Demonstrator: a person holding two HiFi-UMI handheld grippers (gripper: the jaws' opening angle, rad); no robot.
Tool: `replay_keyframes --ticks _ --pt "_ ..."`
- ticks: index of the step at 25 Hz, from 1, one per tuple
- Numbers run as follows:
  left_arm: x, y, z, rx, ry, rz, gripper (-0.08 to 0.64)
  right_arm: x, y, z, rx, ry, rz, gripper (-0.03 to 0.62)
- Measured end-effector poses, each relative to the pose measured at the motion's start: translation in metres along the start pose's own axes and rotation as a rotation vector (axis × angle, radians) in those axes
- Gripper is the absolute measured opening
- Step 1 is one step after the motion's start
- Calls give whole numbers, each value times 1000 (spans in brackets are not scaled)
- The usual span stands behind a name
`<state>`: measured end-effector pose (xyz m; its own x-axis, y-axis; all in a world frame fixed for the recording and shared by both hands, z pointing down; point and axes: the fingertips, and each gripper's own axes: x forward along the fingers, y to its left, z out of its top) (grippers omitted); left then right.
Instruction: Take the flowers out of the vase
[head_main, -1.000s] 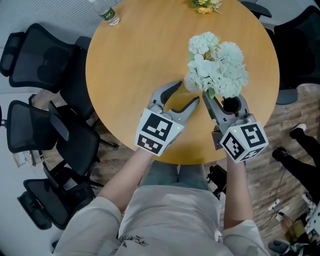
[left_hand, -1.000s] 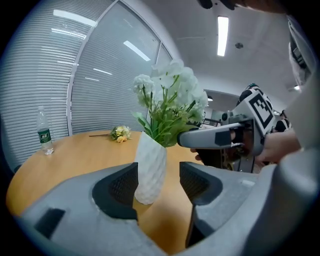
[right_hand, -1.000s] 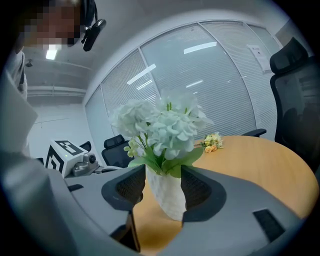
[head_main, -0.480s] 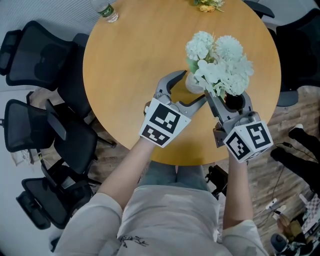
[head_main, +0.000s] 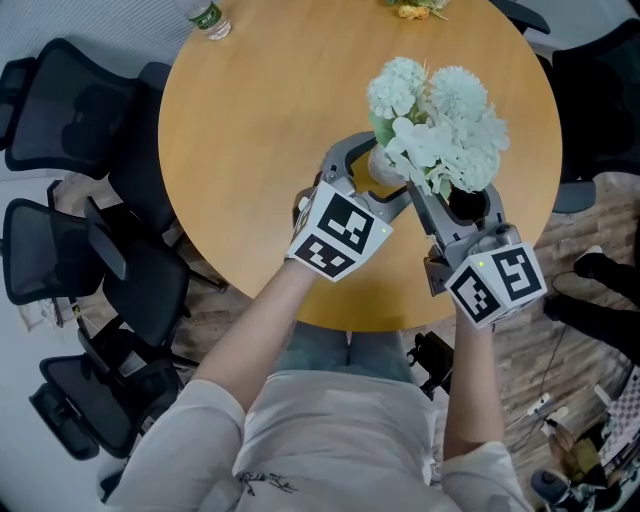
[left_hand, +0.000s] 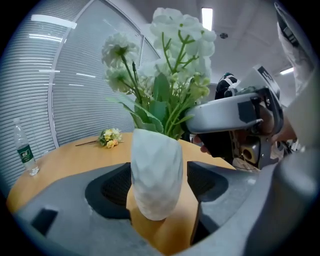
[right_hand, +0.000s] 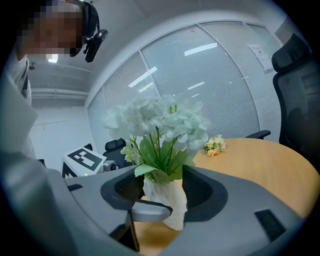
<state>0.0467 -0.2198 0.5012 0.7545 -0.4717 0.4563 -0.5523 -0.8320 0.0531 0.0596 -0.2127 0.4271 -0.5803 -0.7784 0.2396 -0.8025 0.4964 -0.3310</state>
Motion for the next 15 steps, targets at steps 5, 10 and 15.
replay_keyframes --ticks 5,10,15 --pt "1 4 1 -1 -12 10 325 4 -1 -1 5 5 -4 202" --pt "0 2 2 17 -10 -5 324 12 0 1 4 -1 6 202" --pt "1 -1 1 20 -9 -12 324 17 -1 3 3 -7 9 201"
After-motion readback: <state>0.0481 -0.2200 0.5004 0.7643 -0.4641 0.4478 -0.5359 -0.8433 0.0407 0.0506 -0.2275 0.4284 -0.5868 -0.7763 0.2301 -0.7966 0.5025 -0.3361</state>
